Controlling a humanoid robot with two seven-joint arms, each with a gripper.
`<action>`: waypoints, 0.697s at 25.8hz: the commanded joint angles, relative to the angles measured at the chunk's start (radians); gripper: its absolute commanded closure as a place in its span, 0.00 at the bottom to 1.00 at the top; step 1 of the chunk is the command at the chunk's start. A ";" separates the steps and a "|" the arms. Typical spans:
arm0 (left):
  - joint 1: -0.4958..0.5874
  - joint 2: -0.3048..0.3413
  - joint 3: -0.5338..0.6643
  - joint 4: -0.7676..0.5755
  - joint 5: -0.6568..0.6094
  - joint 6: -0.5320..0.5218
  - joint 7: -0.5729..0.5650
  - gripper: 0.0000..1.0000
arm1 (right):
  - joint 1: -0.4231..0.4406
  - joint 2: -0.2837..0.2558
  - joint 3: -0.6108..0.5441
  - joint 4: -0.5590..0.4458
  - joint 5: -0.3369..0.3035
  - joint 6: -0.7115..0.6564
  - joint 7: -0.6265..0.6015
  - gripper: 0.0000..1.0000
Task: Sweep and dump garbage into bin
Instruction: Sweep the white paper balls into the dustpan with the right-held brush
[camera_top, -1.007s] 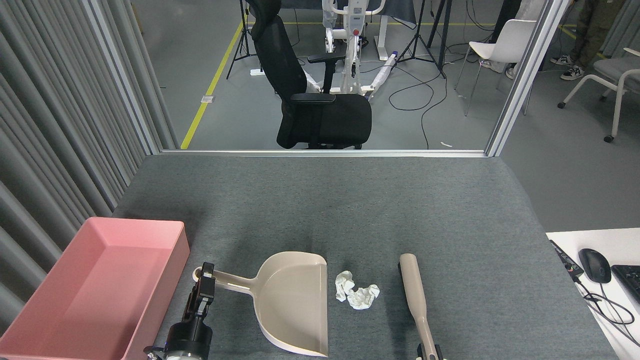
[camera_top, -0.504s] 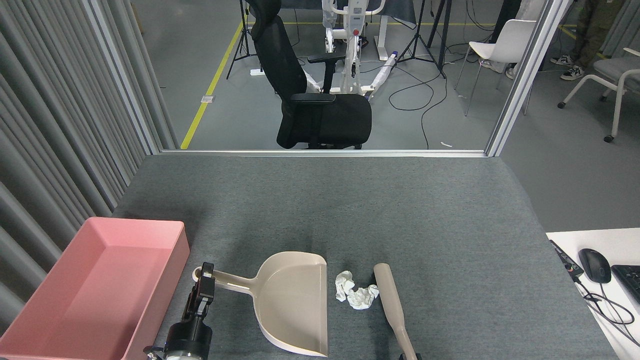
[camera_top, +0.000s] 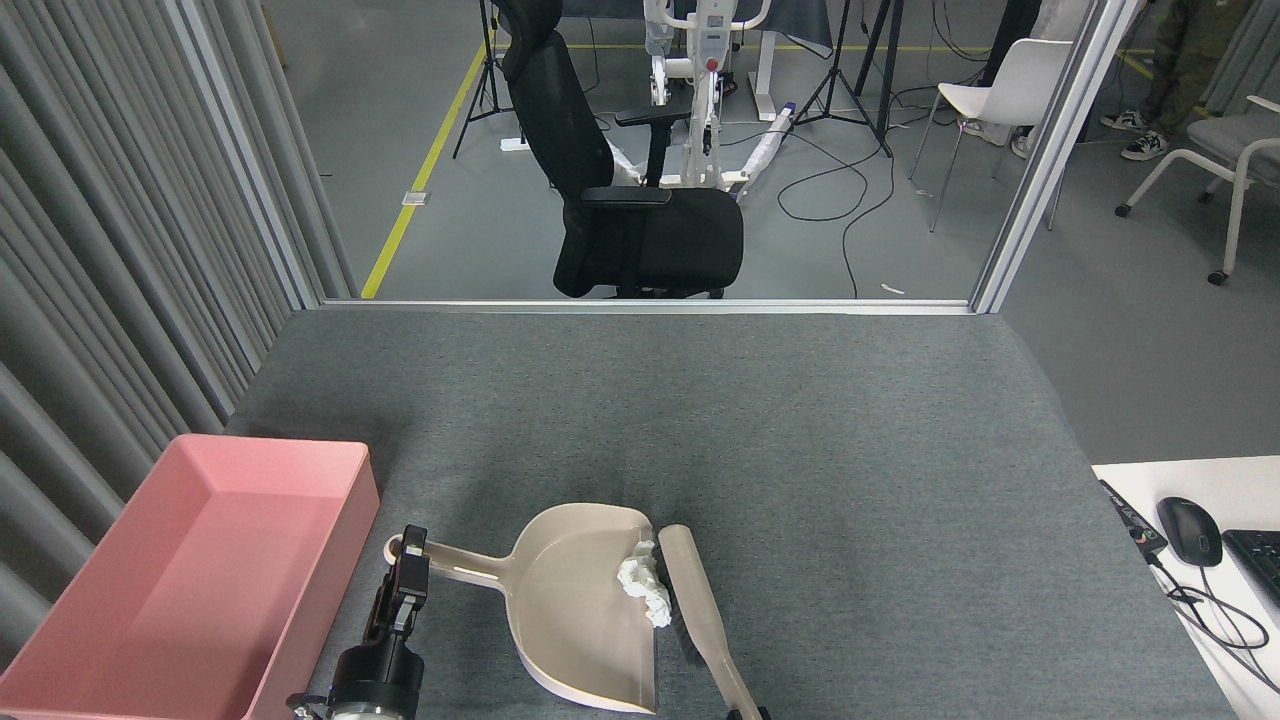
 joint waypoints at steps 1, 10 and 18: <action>0.000 0.000 0.000 0.000 0.000 0.001 -0.001 0.81 | -0.033 0.023 0.044 0.022 -0.012 -0.017 -0.009 1.00; 0.005 0.002 0.001 0.000 0.000 0.001 -0.001 0.80 | -0.119 0.079 0.132 0.075 -0.015 -0.041 -0.045 1.00; 0.009 -0.001 0.001 0.000 0.000 0.001 -0.001 0.80 | -0.120 0.066 0.057 0.039 0.001 0.015 -0.139 1.00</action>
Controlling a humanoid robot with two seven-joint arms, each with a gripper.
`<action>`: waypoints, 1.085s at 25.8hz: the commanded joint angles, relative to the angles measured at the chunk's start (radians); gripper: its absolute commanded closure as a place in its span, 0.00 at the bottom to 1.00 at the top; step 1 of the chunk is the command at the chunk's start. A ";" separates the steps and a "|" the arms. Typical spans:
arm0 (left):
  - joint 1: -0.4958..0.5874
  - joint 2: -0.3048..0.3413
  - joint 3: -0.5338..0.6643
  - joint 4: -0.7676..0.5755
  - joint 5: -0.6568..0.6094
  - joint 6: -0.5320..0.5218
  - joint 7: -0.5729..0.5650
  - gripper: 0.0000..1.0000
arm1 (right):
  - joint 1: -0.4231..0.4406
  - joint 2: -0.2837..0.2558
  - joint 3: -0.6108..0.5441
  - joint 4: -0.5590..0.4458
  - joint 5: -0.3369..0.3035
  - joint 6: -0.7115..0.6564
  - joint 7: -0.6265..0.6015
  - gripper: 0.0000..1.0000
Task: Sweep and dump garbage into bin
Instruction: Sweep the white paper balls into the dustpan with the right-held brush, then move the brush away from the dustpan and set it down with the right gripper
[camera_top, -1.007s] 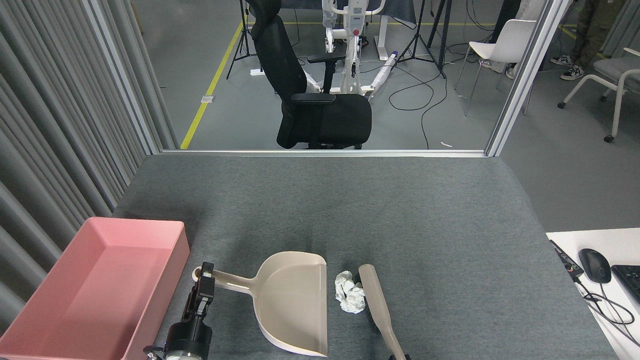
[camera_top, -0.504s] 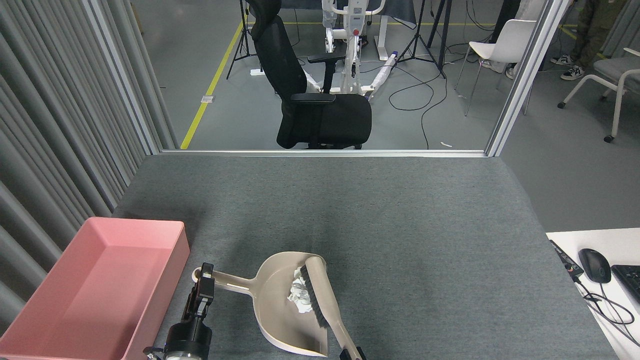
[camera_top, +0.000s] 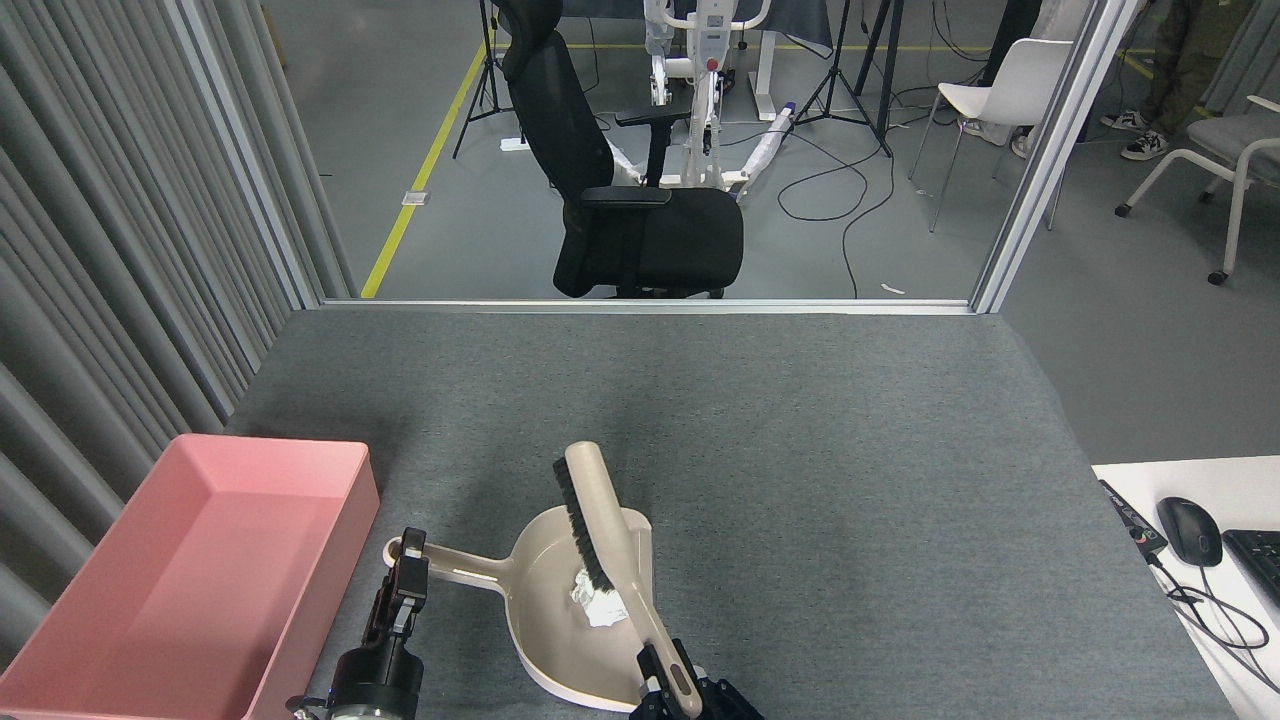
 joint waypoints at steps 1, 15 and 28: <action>0.012 0.000 0.000 -0.001 0.000 0.000 0.000 0.80 | 0.003 -0.012 -0.055 -0.013 0.006 0.062 0.008 1.00; 0.012 0.000 0.001 -0.003 0.001 0.000 0.000 0.74 | 0.000 -0.222 -0.372 0.049 -0.004 0.080 0.057 1.00; 0.012 0.000 0.001 -0.002 0.001 0.000 0.000 0.74 | -0.075 -0.346 -0.567 0.184 -0.006 -0.052 0.049 0.54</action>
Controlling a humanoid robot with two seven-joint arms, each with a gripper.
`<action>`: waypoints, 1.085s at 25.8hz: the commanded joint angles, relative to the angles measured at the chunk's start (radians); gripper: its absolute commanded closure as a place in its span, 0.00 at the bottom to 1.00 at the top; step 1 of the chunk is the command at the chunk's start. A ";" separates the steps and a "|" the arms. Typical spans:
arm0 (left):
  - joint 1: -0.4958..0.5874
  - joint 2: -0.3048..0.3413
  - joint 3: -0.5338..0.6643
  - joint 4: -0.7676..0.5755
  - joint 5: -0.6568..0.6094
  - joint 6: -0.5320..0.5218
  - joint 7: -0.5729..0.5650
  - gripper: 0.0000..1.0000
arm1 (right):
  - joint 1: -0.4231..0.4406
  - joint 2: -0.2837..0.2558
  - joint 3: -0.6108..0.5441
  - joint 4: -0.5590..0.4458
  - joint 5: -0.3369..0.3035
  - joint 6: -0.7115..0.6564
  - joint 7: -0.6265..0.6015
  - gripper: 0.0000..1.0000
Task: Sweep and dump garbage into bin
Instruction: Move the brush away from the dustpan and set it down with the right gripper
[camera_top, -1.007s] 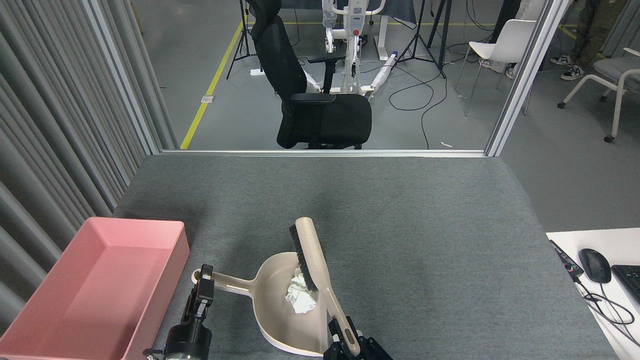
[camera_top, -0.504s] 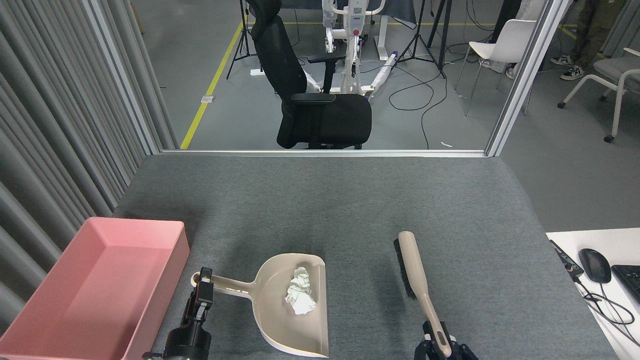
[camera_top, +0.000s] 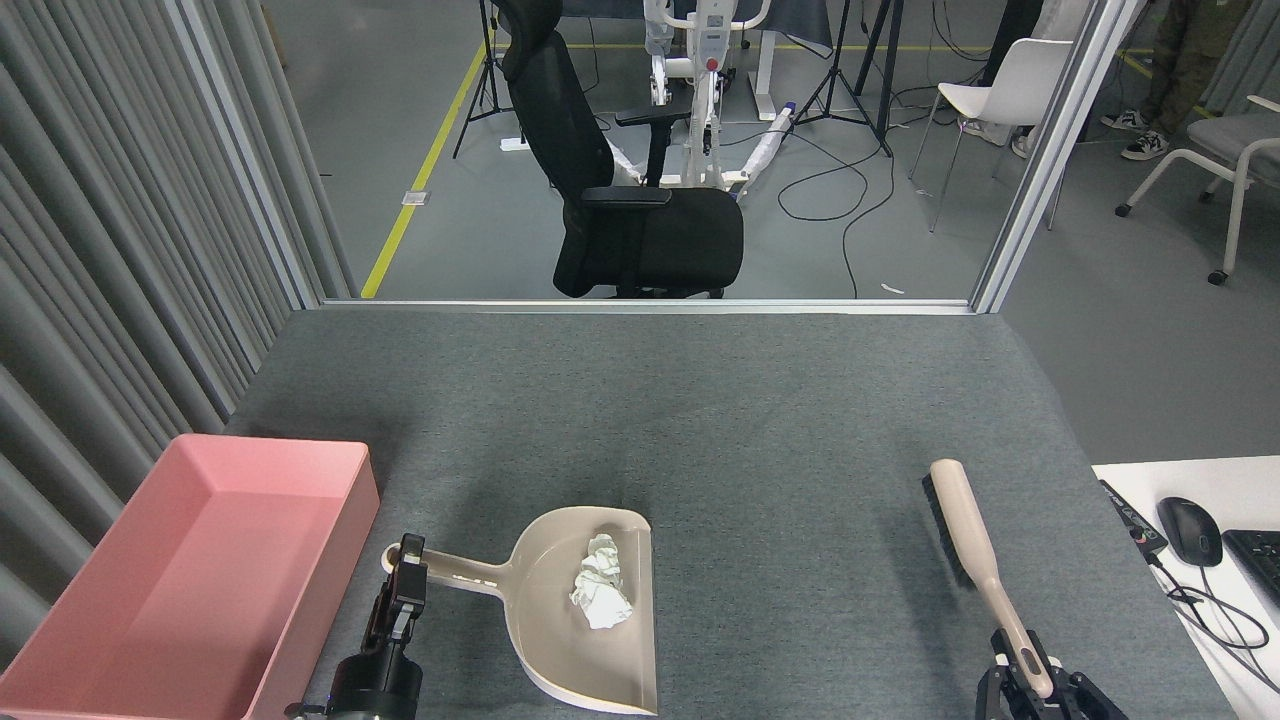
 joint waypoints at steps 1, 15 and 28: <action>0.000 -0.001 0.000 0.000 0.000 0.000 0.001 0.74 | -0.009 -0.018 -0.053 0.028 -0.001 -0.012 -0.016 0.17; -0.001 -0.007 -0.002 0.009 0.018 -0.002 -0.014 0.77 | -0.001 -0.009 -0.107 0.026 -0.021 -0.104 -0.051 0.01; -0.012 0.003 0.000 -0.021 0.164 0.006 -0.057 0.80 | 0.002 -0.009 -0.111 0.021 -0.021 -0.104 -0.051 0.01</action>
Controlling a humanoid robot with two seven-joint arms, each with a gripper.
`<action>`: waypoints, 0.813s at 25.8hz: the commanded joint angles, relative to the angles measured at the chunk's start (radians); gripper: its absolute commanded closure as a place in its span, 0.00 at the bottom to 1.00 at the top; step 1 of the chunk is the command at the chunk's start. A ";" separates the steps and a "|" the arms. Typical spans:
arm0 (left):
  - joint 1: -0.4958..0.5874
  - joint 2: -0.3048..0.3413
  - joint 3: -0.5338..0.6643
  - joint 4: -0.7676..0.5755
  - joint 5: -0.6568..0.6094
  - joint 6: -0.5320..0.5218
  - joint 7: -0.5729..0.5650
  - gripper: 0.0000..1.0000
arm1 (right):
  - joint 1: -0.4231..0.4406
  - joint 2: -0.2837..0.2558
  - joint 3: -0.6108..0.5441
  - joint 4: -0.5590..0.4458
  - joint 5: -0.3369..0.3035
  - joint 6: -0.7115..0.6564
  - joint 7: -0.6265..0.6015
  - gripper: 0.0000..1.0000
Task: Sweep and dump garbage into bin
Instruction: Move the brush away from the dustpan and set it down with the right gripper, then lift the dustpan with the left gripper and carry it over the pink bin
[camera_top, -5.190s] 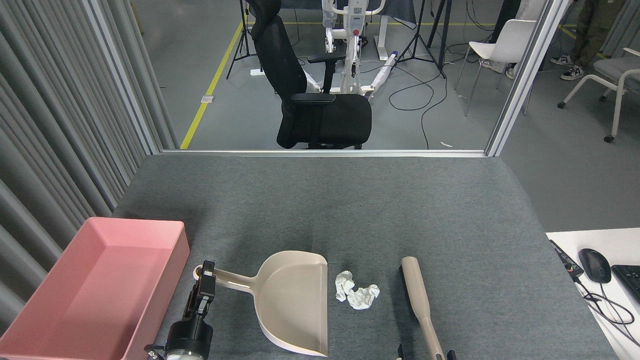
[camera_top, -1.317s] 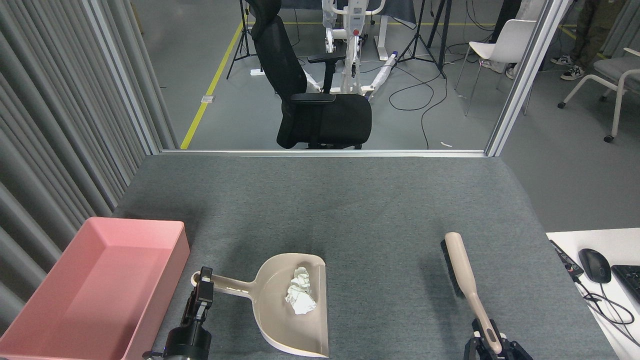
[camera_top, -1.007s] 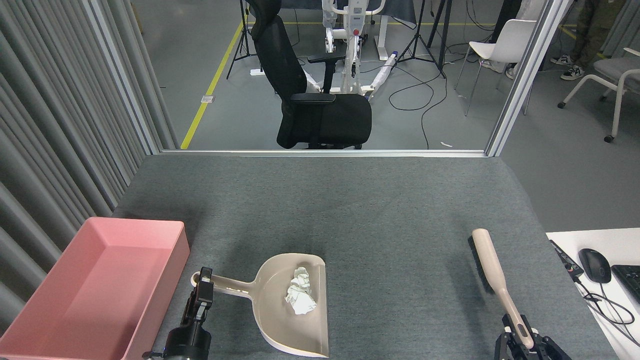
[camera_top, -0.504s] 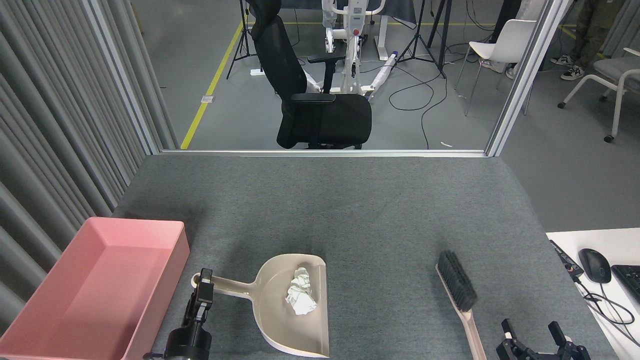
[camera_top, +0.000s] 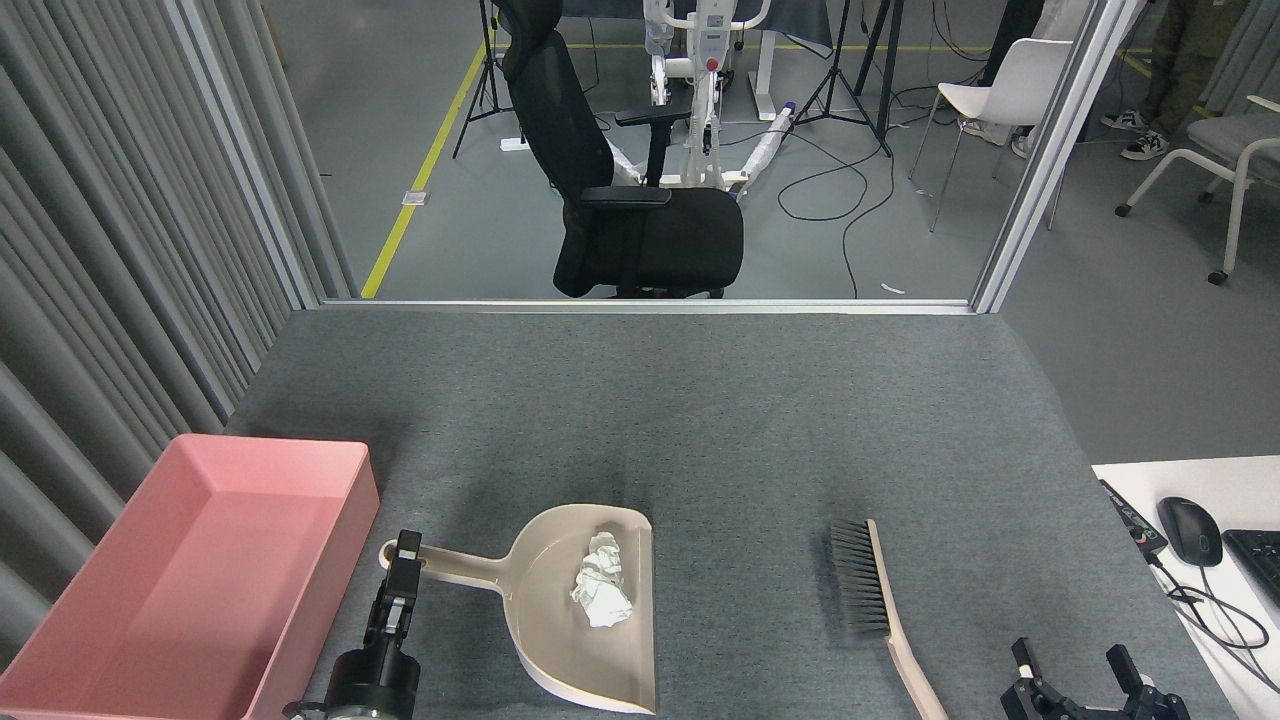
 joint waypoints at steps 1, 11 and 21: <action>-0.004 0.005 0.000 -0.006 0.069 0.002 -0.023 0.80 | 0.000 -0.001 0.001 0.000 0.001 0.001 0.001 0.01; 0.000 0.007 0.000 -0.012 0.141 0.041 -0.050 0.79 | 0.005 0.001 -0.001 -0.004 0.001 0.001 0.001 0.01; 0.018 0.016 0.001 -0.162 0.230 0.117 -0.095 0.79 | 0.009 0.001 -0.001 -0.007 0.001 0.002 0.002 0.01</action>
